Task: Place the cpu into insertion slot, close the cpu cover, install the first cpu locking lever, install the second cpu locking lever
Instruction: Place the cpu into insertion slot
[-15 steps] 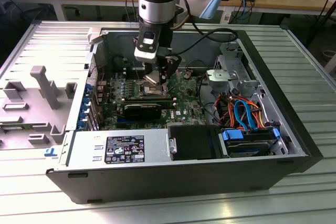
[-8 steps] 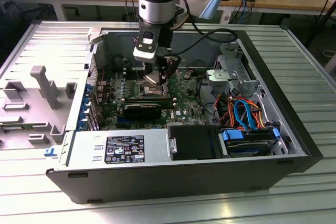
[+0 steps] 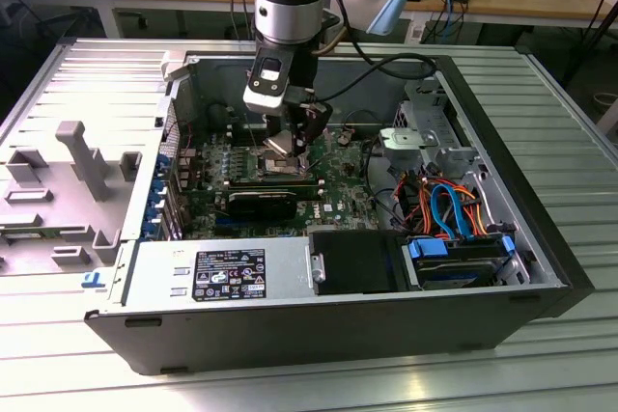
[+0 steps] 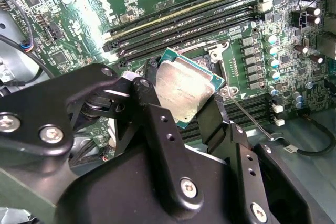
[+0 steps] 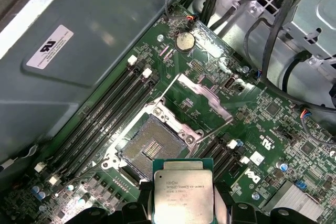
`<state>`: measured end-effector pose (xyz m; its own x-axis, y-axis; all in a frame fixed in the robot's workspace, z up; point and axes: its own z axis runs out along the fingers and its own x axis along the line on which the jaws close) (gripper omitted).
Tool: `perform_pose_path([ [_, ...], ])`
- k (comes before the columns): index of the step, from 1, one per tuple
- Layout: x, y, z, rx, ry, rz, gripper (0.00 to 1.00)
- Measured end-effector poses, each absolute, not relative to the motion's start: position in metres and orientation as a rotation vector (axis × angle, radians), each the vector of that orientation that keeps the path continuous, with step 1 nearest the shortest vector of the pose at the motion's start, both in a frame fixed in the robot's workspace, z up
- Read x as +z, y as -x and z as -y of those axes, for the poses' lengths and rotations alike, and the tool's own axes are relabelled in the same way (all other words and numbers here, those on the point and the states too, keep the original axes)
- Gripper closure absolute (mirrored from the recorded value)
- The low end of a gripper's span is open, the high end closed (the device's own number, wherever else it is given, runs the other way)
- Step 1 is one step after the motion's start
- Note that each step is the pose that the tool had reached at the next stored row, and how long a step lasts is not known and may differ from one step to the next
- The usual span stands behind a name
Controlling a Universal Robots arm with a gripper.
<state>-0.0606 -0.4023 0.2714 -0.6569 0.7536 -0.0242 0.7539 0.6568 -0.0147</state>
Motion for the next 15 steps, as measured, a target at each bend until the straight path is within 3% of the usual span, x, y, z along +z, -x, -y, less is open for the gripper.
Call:
perform_pose_path([
  [15, 0.2709, 0.0606, 0.4017, -0.061, -1.359, -2.807, 0.46],
])
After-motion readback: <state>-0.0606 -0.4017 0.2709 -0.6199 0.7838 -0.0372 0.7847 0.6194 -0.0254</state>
